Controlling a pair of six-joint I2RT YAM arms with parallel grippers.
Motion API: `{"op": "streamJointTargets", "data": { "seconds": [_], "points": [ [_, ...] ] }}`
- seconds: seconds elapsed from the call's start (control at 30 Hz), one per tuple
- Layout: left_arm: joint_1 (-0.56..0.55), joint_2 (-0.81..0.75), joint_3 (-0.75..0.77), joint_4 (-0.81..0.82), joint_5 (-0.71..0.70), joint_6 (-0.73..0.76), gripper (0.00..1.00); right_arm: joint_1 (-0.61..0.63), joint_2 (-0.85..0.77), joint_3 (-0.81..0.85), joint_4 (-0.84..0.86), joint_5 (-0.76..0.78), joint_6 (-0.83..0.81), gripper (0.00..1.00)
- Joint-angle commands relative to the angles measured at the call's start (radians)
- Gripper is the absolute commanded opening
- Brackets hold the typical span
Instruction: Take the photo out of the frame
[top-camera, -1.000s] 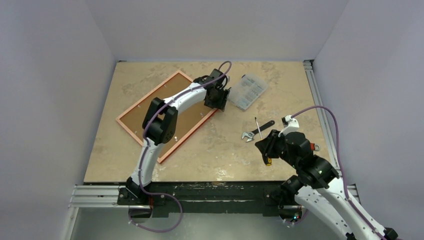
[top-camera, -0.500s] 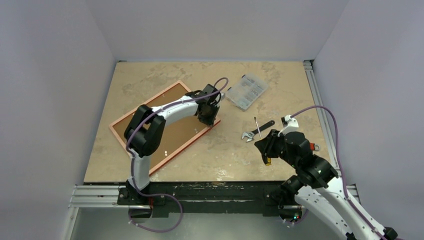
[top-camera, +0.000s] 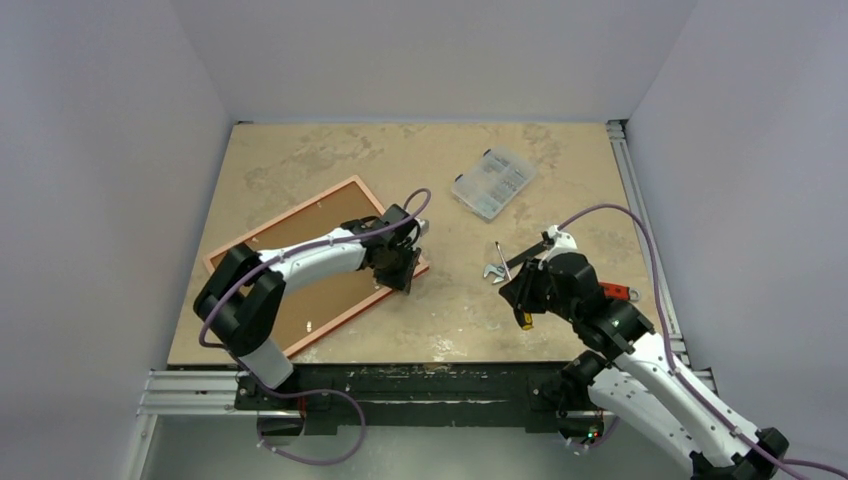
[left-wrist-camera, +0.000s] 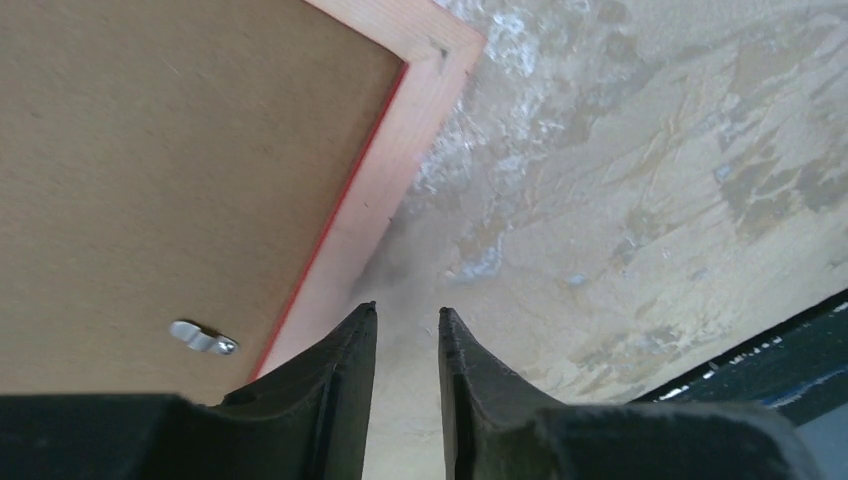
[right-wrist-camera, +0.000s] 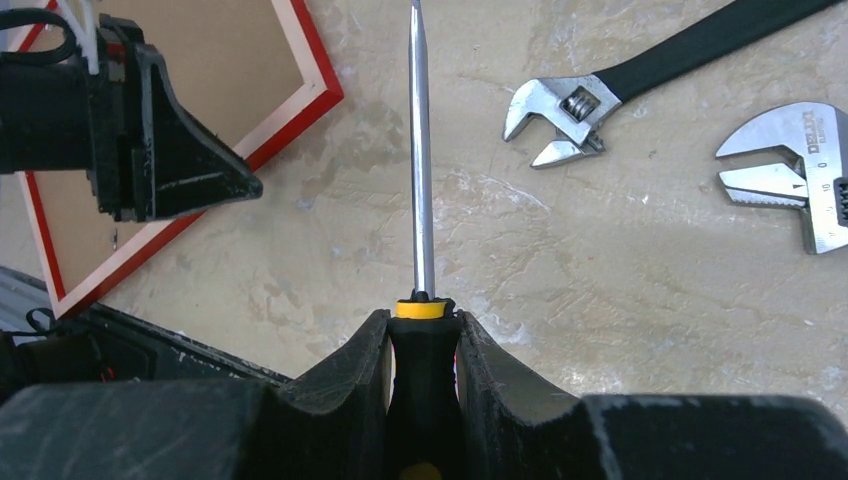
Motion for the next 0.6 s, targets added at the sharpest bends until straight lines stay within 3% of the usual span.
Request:
{"op": "streamJointTargets", "data": {
  "seconds": [0.0,0.13,0.2,0.33,0.4,0.57],
  "points": [
    [-0.018,-0.115,-0.063,0.081,0.052,-0.092,0.34,0.0,0.038,-0.005,0.099,-0.044,-0.019,0.0],
    [-0.018,-0.224,-0.106,0.13,0.061,-0.202,0.48,0.001,0.03,-0.01,0.099,-0.043,-0.012,0.0],
    [-0.018,-0.276,-0.108,0.11,0.0,-0.266,0.55,0.0,0.017,-0.009,0.092,-0.042,-0.008,0.0],
    [0.02,-0.323,-0.071,-0.122,-0.202,-0.563,0.6,0.001,-0.001,-0.01,0.077,-0.035,-0.005,0.0],
    [0.07,-0.344,-0.094,-0.205,-0.174,-0.717,0.6,0.001,-0.006,-0.005,0.072,-0.034,-0.002,0.0],
    [0.185,-0.502,-0.279,-0.19,-0.075,-0.997,0.64,0.0,-0.014,-0.003,0.072,-0.06,0.003,0.0]
  ]
}}
